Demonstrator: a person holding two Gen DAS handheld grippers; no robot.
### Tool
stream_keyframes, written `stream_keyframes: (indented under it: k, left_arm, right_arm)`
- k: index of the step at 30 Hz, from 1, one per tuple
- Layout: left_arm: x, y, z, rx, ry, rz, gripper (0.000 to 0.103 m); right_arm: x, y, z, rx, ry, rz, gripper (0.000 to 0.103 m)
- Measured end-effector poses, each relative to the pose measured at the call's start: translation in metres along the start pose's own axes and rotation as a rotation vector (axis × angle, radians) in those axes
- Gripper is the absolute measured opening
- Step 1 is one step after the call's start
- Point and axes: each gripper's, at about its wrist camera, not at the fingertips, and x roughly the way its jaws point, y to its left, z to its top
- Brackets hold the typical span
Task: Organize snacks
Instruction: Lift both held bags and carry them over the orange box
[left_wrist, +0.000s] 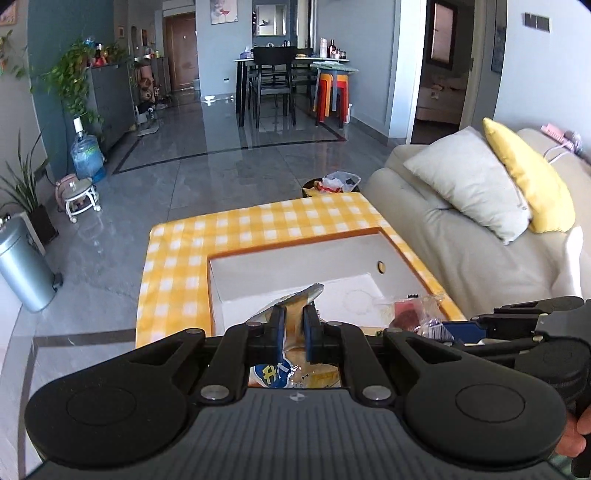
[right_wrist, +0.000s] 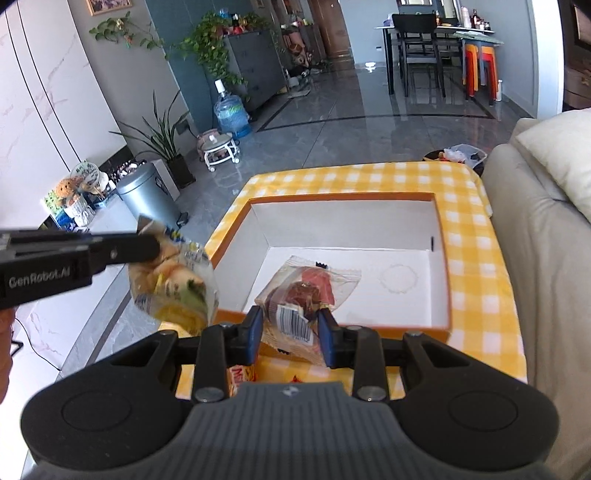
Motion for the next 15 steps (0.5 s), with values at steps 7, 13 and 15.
stream_keyframes:
  k: [7, 13, 15]
  left_arm:
    - [0.055, 0.000, 0.009, 0.115, 0.094, 0.049, 0.011]
    - [0.091, -0.009, 0.009, 0.223, 0.166, 0.058, 0.008]
    - [0.102, -0.013, 0.010, 0.268, 0.179, 0.066, 0.007]
  right_arm:
    - [0.052, 0.000, 0.024, -0.024, 0.053, -0.001, 0.029]
    - [0.104, -0.015, 0.030, 0.008, 0.203, 0.020, 0.029]
    - [0.116, -0.019, 0.029, 0.007, 0.237, 0.024, 0.029]
